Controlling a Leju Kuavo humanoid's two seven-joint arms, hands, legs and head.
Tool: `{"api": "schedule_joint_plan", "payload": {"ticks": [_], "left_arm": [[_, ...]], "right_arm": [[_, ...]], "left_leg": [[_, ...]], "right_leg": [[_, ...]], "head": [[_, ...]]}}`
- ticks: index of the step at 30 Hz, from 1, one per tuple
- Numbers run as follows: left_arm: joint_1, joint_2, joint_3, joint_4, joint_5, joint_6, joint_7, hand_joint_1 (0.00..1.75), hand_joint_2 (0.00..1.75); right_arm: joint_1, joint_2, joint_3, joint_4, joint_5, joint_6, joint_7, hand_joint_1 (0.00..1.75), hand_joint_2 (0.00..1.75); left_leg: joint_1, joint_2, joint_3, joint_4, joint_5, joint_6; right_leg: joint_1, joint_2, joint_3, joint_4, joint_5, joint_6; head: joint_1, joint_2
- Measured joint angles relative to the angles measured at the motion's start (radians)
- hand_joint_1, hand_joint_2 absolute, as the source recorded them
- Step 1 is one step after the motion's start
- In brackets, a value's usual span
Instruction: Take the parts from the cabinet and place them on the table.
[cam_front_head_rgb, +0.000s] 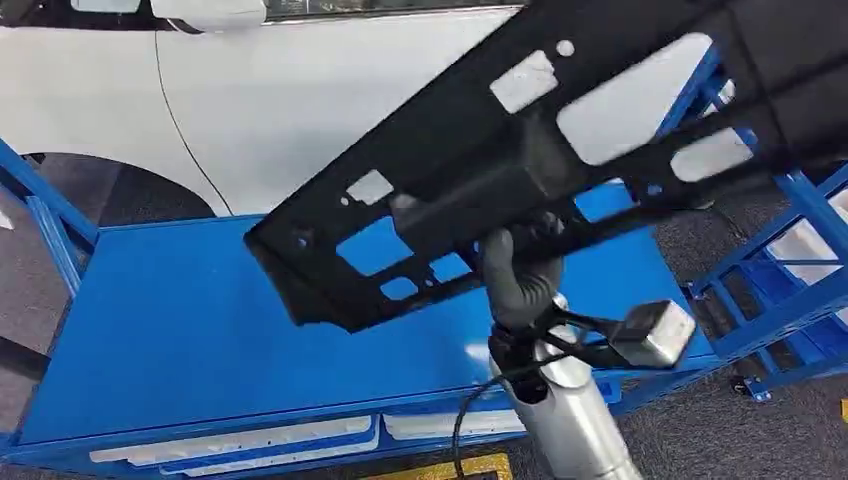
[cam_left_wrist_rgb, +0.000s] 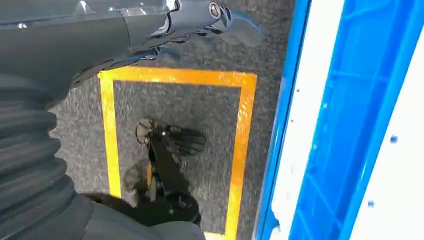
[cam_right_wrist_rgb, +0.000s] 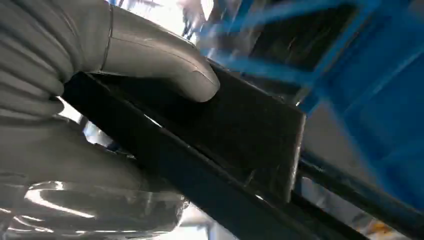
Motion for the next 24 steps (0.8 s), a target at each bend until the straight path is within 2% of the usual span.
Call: {"api": "schedule_joint_plan", "payload": {"ticks": [1, 2, 3, 4, 5, 6, 8, 9, 10, 11, 12, 14, 15, 16, 17, 18, 20, 21, 22, 24], "left_arm": [[-0.001, 0.0, 0.003, 0.0, -0.003, 0.008, 0.004, 0.0, 1.75], [-0.002, 0.0, 0.004, 0.0, -0.003, 0.013, 0.007, 0.0, 1.75], [-0.002, 0.0, 0.005, 0.0, -0.006, 0.019, 0.012, 0.0, 1.75], [-0.002, 0.0, 0.007, 0.0, -0.009, 0.025, 0.022, 0.0, 1.75], [-0.004, -0.001, 0.009, 0.0, -0.009, 0.029, 0.029, 0.0, 1.75], [-0.007, -0.001, 0.012, 0.0, -0.01, 0.034, 0.034, 0.0, 1.75], [-0.007, -0.001, 0.013, 0.0, -0.011, 0.046, 0.05, 0.0, 1.75], [-0.007, -0.001, 0.014, 0.0, -0.012, 0.051, 0.057, 0.0, 1.75], [-0.005, -0.001, 0.014, 0.0, -0.016, 0.057, 0.064, 0.0, 1.75], [-0.006, -0.001, 0.014, 0.0, -0.02, 0.062, 0.069, 0.0, 1.75], [-0.005, -0.003, 0.014, 0.0, -0.022, 0.065, 0.076, 0.0, 1.75], [-0.004, -0.003, 0.014, 0.0, -0.036, 0.073, 0.087, 0.0, 1.75], [-0.004, -0.003, 0.014, 0.0, -0.043, 0.074, 0.09, 0.0, 1.75], [-0.004, -0.003, 0.013, 0.0, -0.047, 0.075, 0.095, 0.0, 1.75], [-0.003, -0.003, 0.013, 0.0, -0.052, 0.076, 0.096, 0.0, 1.75], [-0.003, -0.003, 0.012, 0.0, -0.054, 0.076, 0.097, 0.0, 1.75], [-0.006, -0.003, 0.011, 0.0, -0.06, 0.076, 0.1, 0.0, 1.75], [-0.009, -0.003, 0.01, 0.0, -0.063, 0.078, 0.101, 0.0, 1.75], [-0.01, -0.004, 0.01, 0.0, -0.066, 0.079, 0.104, 0.0, 1.75], [-0.006, -0.004, 0.009, 0.0, -0.072, 0.083, 0.11, 0.0, 1.75]], "right_arm": [[0.024, -0.005, -0.007, -0.028, 0.008, 0.039, 0.0, 1.75, 1.75], [0.045, -0.009, -0.021, -0.065, 0.019, 0.076, 0.0, 1.75, 1.75], [0.056, -0.011, -0.026, -0.089, 0.029, 0.108, 0.0, 1.75, 1.75], [0.061, -0.012, -0.027, -0.116, 0.037, 0.134, 0.0, 1.75, 1.75], [0.064, -0.012, -0.026, -0.134, 0.042, 0.149, 0.0, 1.75, 1.75], [0.068, -0.012, -0.026, -0.143, 0.042, 0.154, 0.0, 1.75, 1.75], [0.079, -0.013, -0.025, -0.158, 0.043, 0.168, 0.0, 1.75, 1.75], [0.082, -0.014, -0.024, -0.161, 0.044, 0.173, 0.0, 1.75, 1.75], [0.082, -0.014, -0.022, -0.163, 0.046, 0.177, 0.0, 1.75, 1.75], [0.082, -0.014, -0.018, -0.165, 0.049, 0.178, 0.0, 1.75, 1.75], [0.083, -0.014, -0.012, -0.166, 0.055, 0.178, 0.0, 1.75, 1.75], [0.09, -0.015, -0.002, -0.171, 0.076, 0.171, 0.0, 1.75, 1.75], [0.094, -0.016, 0.003, -0.171, 0.084, 0.166, 0.0, 1.75, 1.75], [0.099, -0.017, 0.012, -0.174, 0.099, 0.154, 0.0, 1.75, 1.75], [0.104, -0.019, 0.021, -0.177, 0.111, 0.146, 0.0, 1.75, 1.75], [0.105, -0.02, 0.027, -0.179, 0.12, 0.135, 0.0, 1.75, 1.75], [0.104, -0.024, 0.051, -0.188, 0.152, 0.096, 0.0, 1.75, 1.75], [0.104, -0.026, 0.064, -0.19, 0.16, 0.07, 0.0, 1.75, 1.75], [0.1, -0.029, 0.081, -0.19, 0.166, 0.049, 0.0, 1.75, 1.75], [0.094, -0.038, 0.116, -0.189, 0.175, 0.013, 0.0, 1.75, 1.75]], "left_leg": [[-0.001, 0.0, 0.0, 0.0, 0.0, 0.0], [-0.002, -0.001, -0.001, 0.001, 0.0, 0.0], [-0.002, -0.001, -0.001, 0.002, 0.0, 0.0], [-0.003, -0.001, -0.001, 0.005, 0.0, 0.0], [-0.004, -0.001, -0.003, 0.007, -0.001, -0.002], [-0.012, -0.002, -0.007, 0.013, -0.003, -0.007], [-0.009, -0.002, -0.01, 0.01, 0.003, -0.017], [-0.009, -0.002, -0.01, 0.006, 0.008, -0.024], [-0.012, -0.002, -0.014, 0.006, 0.011, -0.03], [-0.007, -0.001, -0.018, 0.021, -0.013, -0.035], [-0.007, -0.001, -0.035, 0.065, -0.06, -0.039], [-0.003, 0.0, -0.087, 0.22, -0.159, -0.048], [-0.003, 0.0, -0.108, 0.292, -0.194, -0.051], [-0.003, 0.0, -0.108, 0.322, -0.203, -0.052], [-0.003, 0.0, -0.082, 0.296, -0.188, -0.051], [-0.003, 0.0, -0.035, 0.227, -0.16, -0.048], [-0.003, 0.0, 0.096, 0.024, -0.098, -0.04], [-0.007, -0.001, 0.114, -0.024, -0.107, -0.033], [-0.012, -0.003, 0.108, -0.023, -0.091, -0.026], [-0.016, -0.003, 0.101, -0.014, -0.082, -0.015]], "right_leg": [[0.0, 0.0, -0.003, 0.002, 0.012, -0.001], [0.0, 0.0, 0.019, -0.045, 0.045, -0.004], [0.0, 0.0, 0.058, -0.123, 0.085, -0.008], [0.0, 0.0, 0.114, -0.231, 0.131, -0.014], [0.001, 0.0, 0.156, -0.312, 0.15, -0.02], [0.006, 0.0, 0.156, -0.32, 0.154, -0.022], [0.007, 0.001, 0.149, -0.317, 0.158, -0.029], [0.008, 0.0, 0.147, -0.318, 0.162, -0.034], [0.003, -0.002, 0.145, -0.327, 0.172, -0.044], [-0.002, -0.006, 0.14, -0.331, 0.18, -0.05], [-0.002, -0.006, 0.133, -0.331, 0.186, -0.055], [0.0, -0.007, 0.116, -0.331, 0.198, -0.058], [0.001, -0.007, 0.106, -0.33, 0.205, -0.058], [0.002, -0.007, 0.096, -0.329, 0.212, -0.057], [0.002, -0.007, 0.086, -0.329, 0.22, -0.056], [0.002, -0.007, 0.078, -0.328, 0.227, -0.055], [0.002, -0.005, 0.066, -0.326, 0.242, -0.048], [0.006, -0.006, 0.064, -0.325, 0.25, -0.042], [0.005, -0.006, 0.063, -0.326, 0.256, -0.036], [0.0, -0.007, 0.063, -0.331, 0.272, -0.024]], "head": [[0.0, 0.0], [0.0, 0.0], [0.0, 0.0], [0.0, 0.0], [0.0, 0.0], [-0.002, 0.0], [-0.002, 0.0], [-0.001, 0.0], [0.0, 0.0], [-0.001, 0.0], [-0.005, 0.0], [-0.005, 0.0], [-0.006, 0.0], [-0.006, 0.0], [-0.006, 0.0], [-0.006, 0.0], [-0.006, 0.0], [-0.006, 0.0], [-0.003, 0.0], [-0.003, 0.0]]}}
